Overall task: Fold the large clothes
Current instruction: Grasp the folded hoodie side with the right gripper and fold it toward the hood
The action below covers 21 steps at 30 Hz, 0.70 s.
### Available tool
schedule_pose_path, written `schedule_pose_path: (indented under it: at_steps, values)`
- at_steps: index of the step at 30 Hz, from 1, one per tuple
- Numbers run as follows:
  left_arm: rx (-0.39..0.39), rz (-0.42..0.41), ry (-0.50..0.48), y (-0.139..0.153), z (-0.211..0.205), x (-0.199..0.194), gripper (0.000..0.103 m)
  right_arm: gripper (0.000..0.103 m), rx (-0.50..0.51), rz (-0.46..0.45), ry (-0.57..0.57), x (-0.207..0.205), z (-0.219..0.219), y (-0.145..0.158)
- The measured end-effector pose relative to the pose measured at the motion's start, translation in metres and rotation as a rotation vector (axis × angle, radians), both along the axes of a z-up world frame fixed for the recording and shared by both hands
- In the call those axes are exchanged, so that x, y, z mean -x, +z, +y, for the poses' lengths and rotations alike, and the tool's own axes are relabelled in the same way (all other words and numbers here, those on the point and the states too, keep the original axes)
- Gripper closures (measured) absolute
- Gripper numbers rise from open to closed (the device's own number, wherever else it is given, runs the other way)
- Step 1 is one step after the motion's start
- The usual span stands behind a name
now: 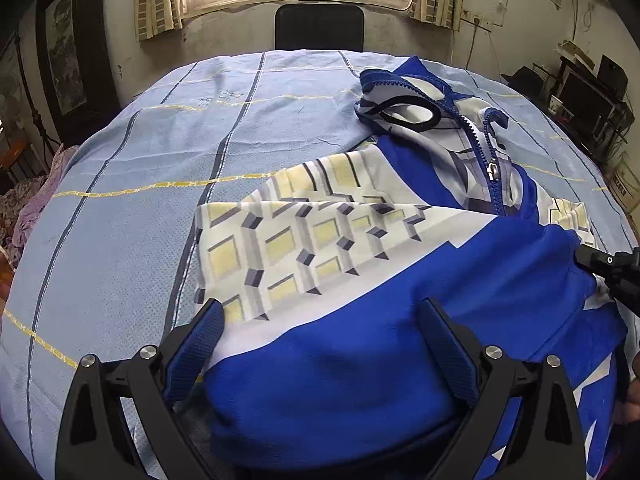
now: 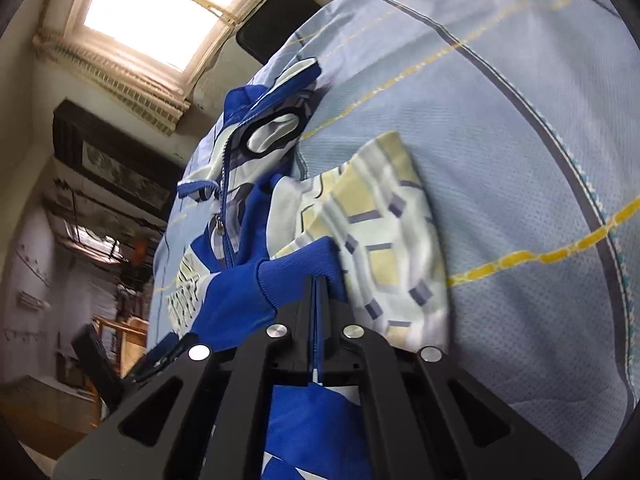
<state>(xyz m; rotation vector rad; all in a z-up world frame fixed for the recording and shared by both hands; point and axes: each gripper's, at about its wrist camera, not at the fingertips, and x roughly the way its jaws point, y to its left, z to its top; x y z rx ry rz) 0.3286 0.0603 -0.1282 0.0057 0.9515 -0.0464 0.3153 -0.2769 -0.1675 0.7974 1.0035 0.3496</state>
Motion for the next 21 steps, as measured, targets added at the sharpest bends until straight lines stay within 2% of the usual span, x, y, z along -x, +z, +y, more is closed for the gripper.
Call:
schedule_pose_path:
  at_steps: [3, 5, 7, 9, 12, 16, 19, 21]
  values:
    - [-0.018, -0.014, 0.052, 0.008, 0.009, 0.005, 0.004, 0.101, 0.036, 0.004, -0.062, 0.005, -0.007, 0.004]
    - [-0.012, -0.052, 0.107, 0.02, 0.021, 0.013, 0.005, 0.099, 0.145, -0.011, -0.138, 0.012, -0.013, 0.013]
    - [0.007, -0.111, 0.142, 0.037, 0.031, 0.023, 0.005, 0.088, 0.149, -0.051, -0.161, 0.015, -0.016, 0.025]
    - [0.052, -0.141, 0.144, 0.044, 0.036, 0.031, 0.005, 0.072, 0.121, -0.105, -0.151, 0.018, -0.013, 0.039]
    - [0.085, -0.1, 0.107, 0.035, 0.025, 0.029, 0.005, 0.056, 0.073, -0.149, -0.11, 0.011, 0.0, 0.059]
    - [-0.031, -0.061, 0.045, 0.014, -0.006, 0.025, 0.005, 0.055, 0.146, -0.139, -0.082, -0.021, 0.027, 0.082]
    - [-0.13, -0.03, 0.024, -0.001, -0.024, 0.024, 0.004, 0.048, 0.208, -0.126, -0.076, -0.051, 0.043, 0.088]
    - [-0.143, -0.037, 0.021, -0.001, -0.026, 0.024, 0.004, 0.046, 0.232, -0.109, -0.072, -0.07, 0.052, 0.086]
